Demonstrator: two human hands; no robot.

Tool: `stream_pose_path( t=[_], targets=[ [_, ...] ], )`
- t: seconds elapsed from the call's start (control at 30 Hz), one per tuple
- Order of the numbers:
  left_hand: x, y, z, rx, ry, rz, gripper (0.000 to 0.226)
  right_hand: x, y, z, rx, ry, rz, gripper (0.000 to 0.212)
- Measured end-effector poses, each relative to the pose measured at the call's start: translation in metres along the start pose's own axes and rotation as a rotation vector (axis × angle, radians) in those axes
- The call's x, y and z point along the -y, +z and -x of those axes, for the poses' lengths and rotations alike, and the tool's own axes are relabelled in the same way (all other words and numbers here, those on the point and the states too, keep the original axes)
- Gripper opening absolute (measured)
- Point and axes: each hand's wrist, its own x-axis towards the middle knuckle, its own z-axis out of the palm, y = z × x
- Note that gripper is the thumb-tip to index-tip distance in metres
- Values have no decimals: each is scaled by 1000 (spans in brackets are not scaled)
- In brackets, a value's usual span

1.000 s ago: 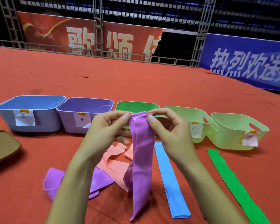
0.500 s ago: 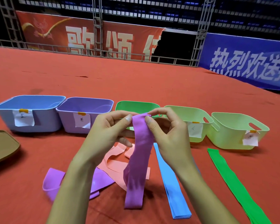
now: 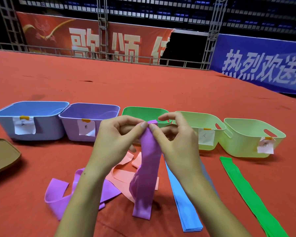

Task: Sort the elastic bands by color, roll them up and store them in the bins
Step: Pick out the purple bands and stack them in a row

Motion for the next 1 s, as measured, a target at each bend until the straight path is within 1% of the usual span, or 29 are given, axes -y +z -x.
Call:
stream_pose_path(
  t=[0.1, 0.13, 0.17, 0.2, 0.3, 0.33, 0.37, 0.43, 0.5, 0.63, 0.73, 0.8, 0.87, 0.97, 1.0],
  targets=[
    [3, -3, -2, -52, 35, -10, 5, -4, 1, 2, -75, -8, 244, 35],
    [3, -4, -2, -66, 46, -5, 5, -6, 2, 3, -79, -7, 254, 36],
    [3, -5, -3, -79, 54, 4, 5, -8, 3, 4, -55, 9, 192, 35],
    [3, -7, -3, -93, 61, 12, 6, -8, 5, 6, 2, 49, 80, 34],
    [5, -10, -5, -139, 70, 48, 8, -14, 11, 18, 327, 238, -264, 40],
    [6, -12, -6, -150, 67, 65, 9, -18, 14, 24, 426, 285, -317, 40],
    [7, -14, -7, -162, 63, 79, 10, -23, 17, 30, 488, 306, -326, 41],
    [7, -17, -7, -189, 61, 107, 12, -32, 22, 39, 517, 287, -279, 44],
    [8, -21, -8, -216, 55, 139, 12, -35, 23, 45, 522, 253, -264, 38],
    [12, -25, -11, -236, 56, 145, 12, -30, 22, 54, 633, 302, -495, 26],
    [13, -27, -13, -225, 61, 135, 14, -27, 20, 59, 724, 361, -676, 29],
    [16, -28, -13, -216, 60, 127, 14, -26, 18, 63, 751, 389, -724, 33],
    [18, -29, -14, -222, 51, 128, 14, -27, 18, 70, 732, 413, -699, 35],
    [19, -28, -14, -234, 44, 117, 12, -39, 24, 77, 614, 413, -528, 33],
    [19, -27, -14, -230, 48, 103, 12, -42, 26, 79, 598, 420, -485, 33]
  ],
)
